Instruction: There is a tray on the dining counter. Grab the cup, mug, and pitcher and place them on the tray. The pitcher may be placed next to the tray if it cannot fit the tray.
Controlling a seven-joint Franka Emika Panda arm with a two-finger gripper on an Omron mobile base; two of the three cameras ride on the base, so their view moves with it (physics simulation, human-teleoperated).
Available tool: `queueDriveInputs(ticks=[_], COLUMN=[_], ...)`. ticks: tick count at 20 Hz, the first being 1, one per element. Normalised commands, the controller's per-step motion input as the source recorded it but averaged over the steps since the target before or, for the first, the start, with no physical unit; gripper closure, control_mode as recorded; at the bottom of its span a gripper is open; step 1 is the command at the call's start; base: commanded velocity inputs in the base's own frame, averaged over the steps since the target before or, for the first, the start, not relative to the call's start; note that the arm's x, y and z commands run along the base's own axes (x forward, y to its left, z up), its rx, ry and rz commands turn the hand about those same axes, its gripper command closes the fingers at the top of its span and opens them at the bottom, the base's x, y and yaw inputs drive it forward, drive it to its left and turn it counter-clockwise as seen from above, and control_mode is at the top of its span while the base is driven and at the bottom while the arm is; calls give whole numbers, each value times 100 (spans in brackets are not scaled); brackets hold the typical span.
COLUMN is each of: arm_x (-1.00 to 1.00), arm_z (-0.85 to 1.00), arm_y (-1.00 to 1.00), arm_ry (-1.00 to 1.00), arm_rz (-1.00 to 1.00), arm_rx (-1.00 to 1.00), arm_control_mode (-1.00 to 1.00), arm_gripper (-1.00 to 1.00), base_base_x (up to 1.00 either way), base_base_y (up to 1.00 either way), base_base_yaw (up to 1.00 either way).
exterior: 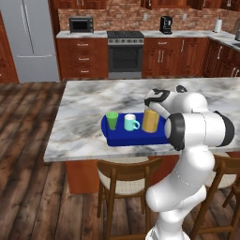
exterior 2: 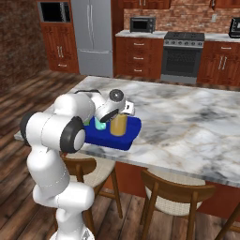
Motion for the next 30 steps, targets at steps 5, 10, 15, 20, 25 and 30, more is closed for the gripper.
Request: queueDriveInputs(ticks=[5,10,15,20,25,30], arm_x=[0,0,0,0,0,0], arm_z=[0,0,0,0,0,0], arm_y=[0,0,0,0,0,0], arm_ry=[0,0,0,0,0,0], arm_rz=[0,0,0,0,0,0], arm_rx=[0,0,0,0,0,0], arm_control_mode=[-100,-100,-100,-100,-100,-100], arm_gripper=[100,-100,-100,-100,-100,-100], base_base_x=[0,0,0,0,0,0], base_base_y=[0,0,0,0,0,0], base_base_yaw=[0,0,0,0,0,0])
